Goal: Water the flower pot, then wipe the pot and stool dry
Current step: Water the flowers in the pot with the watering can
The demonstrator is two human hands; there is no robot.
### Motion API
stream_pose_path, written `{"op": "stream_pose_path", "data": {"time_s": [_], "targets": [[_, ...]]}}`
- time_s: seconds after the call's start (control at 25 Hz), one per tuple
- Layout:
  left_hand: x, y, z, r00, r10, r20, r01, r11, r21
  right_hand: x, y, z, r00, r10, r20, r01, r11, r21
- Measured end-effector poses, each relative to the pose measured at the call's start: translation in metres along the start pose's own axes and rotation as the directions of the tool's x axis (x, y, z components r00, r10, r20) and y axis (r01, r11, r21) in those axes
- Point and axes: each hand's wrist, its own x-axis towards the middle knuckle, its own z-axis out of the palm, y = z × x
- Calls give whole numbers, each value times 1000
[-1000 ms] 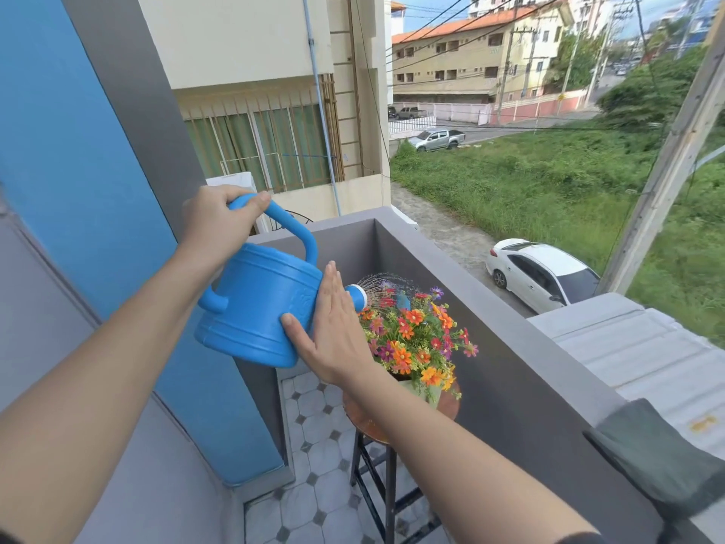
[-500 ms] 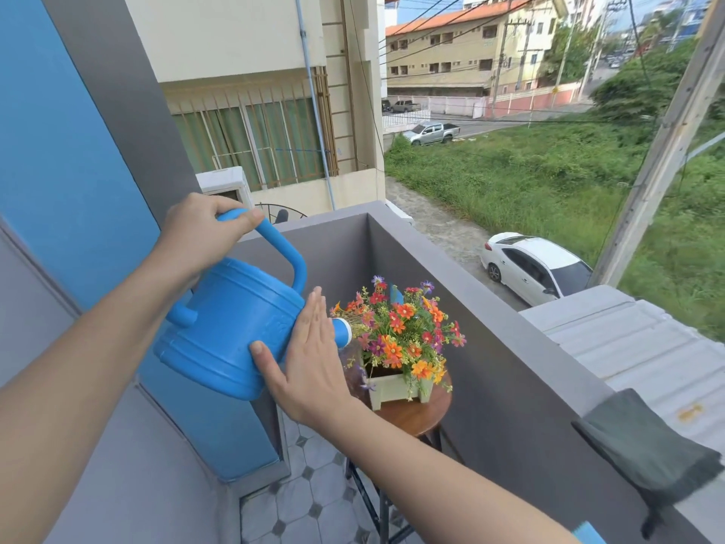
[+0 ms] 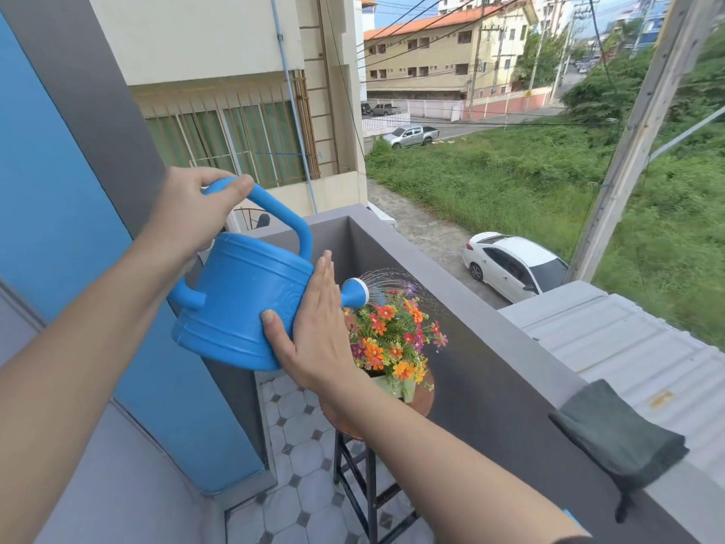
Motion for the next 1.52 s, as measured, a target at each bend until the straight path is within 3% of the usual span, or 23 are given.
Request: {"op": "stream_pose_path", "data": {"time_s": [0.24, 0.44, 0.64, 0.84, 1.08, 1.24, 1.52], "targets": [[1, -5, -4, 995, 20, -97, -5, 988, 153, 6, 2, 1, 993, -3, 114, 7, 999, -34], [-4, -2, -3, 998, 26, 50, -37, 972, 230, -17, -6, 12, 995, 46, 88, -50, 998, 41], [-1, -7, 6, 978, -34, 205, 18, 997, 81, -35, -12, 14, 994, 105, -38, -100, 989, 105], [-1, -11, 10, 989, -24, 146, 30, 999, -44, -24, -3, 1, 995, 77, -58, -73, 996, 58], [-4, -23, -1, 991, -10, 134, 1, 998, 68, -33, -12, 15, 995, 96, 13, -97, 992, 82], [-11, -36, -6, 978, -28, 209, 14, 998, 69, -49, -16, 26, 991, 125, 40, -128, 988, 85], [-20, -62, -15, 984, -81, 160, 108, 980, -168, -47, -17, 23, 996, 87, 6, -87, 996, 15]]}}
